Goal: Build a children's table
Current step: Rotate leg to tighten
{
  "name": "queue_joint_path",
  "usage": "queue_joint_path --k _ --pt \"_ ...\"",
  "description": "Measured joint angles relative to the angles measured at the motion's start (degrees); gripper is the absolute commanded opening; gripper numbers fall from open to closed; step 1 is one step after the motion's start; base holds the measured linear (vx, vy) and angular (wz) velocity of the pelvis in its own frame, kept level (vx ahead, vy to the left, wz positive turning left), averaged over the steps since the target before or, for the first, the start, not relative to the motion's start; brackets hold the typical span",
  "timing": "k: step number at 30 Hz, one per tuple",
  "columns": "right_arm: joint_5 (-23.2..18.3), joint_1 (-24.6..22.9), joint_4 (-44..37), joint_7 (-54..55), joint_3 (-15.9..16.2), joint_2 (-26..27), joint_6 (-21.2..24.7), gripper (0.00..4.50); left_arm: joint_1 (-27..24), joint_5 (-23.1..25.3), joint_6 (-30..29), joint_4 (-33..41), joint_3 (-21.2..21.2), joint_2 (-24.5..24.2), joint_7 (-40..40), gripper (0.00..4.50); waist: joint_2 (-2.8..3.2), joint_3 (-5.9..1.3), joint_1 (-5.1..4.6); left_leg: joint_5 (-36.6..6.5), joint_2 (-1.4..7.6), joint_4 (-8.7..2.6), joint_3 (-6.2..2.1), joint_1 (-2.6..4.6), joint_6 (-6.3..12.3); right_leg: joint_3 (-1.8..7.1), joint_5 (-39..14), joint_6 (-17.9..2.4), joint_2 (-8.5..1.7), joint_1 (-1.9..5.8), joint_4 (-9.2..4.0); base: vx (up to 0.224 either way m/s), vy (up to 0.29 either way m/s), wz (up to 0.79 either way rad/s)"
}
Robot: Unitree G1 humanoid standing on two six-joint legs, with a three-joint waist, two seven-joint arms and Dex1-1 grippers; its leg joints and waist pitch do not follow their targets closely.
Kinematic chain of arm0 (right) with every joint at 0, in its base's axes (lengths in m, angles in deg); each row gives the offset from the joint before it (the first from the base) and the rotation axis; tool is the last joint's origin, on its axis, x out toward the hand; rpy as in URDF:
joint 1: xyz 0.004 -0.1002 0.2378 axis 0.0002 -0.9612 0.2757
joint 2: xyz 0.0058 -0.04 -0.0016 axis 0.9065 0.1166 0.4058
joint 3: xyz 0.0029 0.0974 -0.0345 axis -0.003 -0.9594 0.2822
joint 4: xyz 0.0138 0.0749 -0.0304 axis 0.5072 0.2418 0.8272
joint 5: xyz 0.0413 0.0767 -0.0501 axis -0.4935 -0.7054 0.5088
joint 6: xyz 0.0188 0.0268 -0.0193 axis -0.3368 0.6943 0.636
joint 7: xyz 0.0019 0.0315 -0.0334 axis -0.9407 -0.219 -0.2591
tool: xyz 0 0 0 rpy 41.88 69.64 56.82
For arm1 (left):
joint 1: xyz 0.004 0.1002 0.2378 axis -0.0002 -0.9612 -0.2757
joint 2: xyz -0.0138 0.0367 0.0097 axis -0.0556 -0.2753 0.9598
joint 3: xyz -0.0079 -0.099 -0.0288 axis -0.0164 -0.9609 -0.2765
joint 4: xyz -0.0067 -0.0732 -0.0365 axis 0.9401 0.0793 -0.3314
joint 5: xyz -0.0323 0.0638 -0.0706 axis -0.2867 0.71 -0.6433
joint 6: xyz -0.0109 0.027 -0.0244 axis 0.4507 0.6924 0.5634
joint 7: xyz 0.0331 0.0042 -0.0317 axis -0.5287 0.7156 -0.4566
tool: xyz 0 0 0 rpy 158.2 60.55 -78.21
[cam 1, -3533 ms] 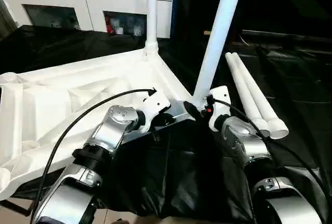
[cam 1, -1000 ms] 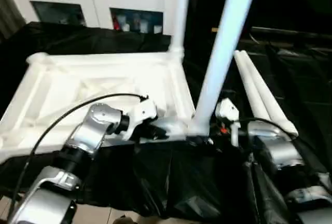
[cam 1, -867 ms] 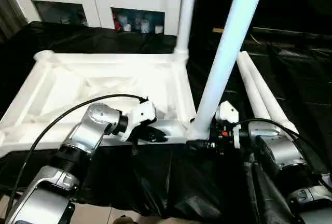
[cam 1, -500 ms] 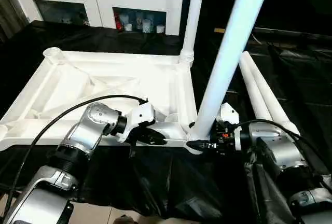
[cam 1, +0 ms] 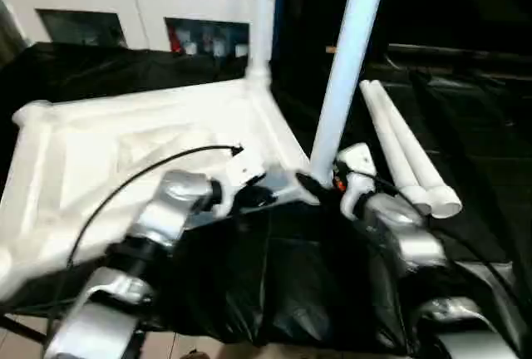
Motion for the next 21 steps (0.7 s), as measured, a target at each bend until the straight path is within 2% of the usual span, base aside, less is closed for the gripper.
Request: queue_joint_path --k 1,5,8,11,16,21 --pt "0.04 0.0 0.07 0.3 -0.27 0.26 -0.27 3.32 0.05 0.0 0.0 0.0 0.01 0.01 0.08 0.0 0.0 0.0 0.02 0.0 0.0 -0.03 0.0 0.0 0.0 0.0 0.03 -0.05 0.01 0.0 0.01 0.0 0.0 0.0" --pt "-0.13 0.1 0.18 -0.35 -0.59 0.41 -0.51 3.55 0.18 0.0 0.01 0.03 0.18 0.02 -0.17 0.0 0.01 0.0 -0.01 0.0 0.0 -0.02 0.0 -0.03 0.0 0.01 0.12 -0.21 0.01 0.0 -0.04 0.0 0.0 0.0" --pt "0.04 0.11 0.61 -2.32 -0.57 0.04 -1.6 3.95 0.19 -0.04 0.14 0.21 0.17 -0.47 -1.07 0.0 0.02 0.0 -0.09 0.0 0.0 -0.03 0.01 -0.04 0.0 0.01 0.12 -0.21 0.03 -0.01 -0.09 0.0 0.0 0.0" --pt "0.0 0.11 0.58 -7.77 0.57 -1.76 -2.16 3.95 0.19 -0.59 0.7 0.36 0.22 -1.62 -3.37 0.0 0.04 0.02 -0.17 0.0 0.03 -0.05 0.01 -0.07 0.01 0.01 0.1 -0.2 0.08 -0.04 -0.12 0.0 0.0 0.0" --pt "0.1 0.09 -0.02 -19.96 4.59 -6.59 -3.66 3.95 -0.61 -2.79 1.12 2.33 0.56 -5.05 -10.29 0.0 0.26 0.13 0.14 0.0 0.06 0.0 0.03 -0.43 0.03 -0.03 0.07 -0.24 0.09 -0.22 -0.15 0.0 0.0 0.0" --pt "-0.49 0.02 -0.55 -28.59 5.74 -9.37 -3.79 3.95 -0.76 -3.33 1.23 2.77 0.96 -6.13 -13.7 0.0 0.4 0.2 0.65 0.01 0.05 0.12 0.06 -0.48 0.09 -0.05 0.06 -0.26 0.04 -0.22 -0.14 0.0 0.0 0.0"
